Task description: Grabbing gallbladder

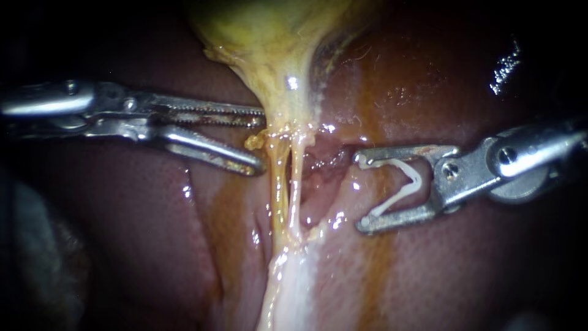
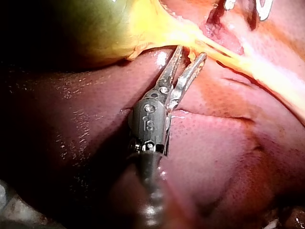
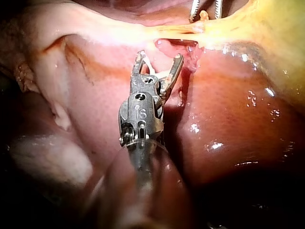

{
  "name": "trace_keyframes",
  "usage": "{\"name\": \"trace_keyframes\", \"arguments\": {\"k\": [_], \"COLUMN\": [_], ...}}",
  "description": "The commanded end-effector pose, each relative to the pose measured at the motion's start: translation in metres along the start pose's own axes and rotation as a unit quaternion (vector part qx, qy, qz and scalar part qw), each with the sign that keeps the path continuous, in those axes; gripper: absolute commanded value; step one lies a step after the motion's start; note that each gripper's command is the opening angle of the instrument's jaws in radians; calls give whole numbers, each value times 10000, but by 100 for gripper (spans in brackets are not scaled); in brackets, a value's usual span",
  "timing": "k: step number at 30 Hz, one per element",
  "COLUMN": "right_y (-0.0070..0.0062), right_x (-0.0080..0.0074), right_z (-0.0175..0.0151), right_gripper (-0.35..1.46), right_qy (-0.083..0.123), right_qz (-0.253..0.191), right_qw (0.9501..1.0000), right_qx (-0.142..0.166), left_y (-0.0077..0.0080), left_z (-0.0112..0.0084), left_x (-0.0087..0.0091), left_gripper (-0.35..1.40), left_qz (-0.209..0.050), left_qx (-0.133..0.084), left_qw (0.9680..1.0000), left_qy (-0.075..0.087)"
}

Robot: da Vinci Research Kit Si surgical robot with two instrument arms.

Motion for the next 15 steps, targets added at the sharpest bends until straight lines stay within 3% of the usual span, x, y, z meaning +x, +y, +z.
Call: {"name": "trace_keyframes", "arguments": {"k": [1,9,13,15], "right_y": [0,0,0,0], "right_x": [0,0,0,0], "right_z": [0,0,0,0], "right_gripper": [50,50,50,50], "right_qy": [-1,-1,-1,-1], "right_qz": [0,0,0,0], "right_qw": [10000,10000,10000,10000], "right_qx": [0,-1,-1,-1], "left_y": [0,4,7,9], "left_z": [0,-6,-10,-14], "left_x": [-1,-1,4,8], "left_gripper": [17,-1,-35,-35], "left_qz": [-21,-51,-98,-199], "left_qx": [9,49,40,34], "left_qw": [10000,10000,9999,9998], "left_qy": [1,5,4,3]}}
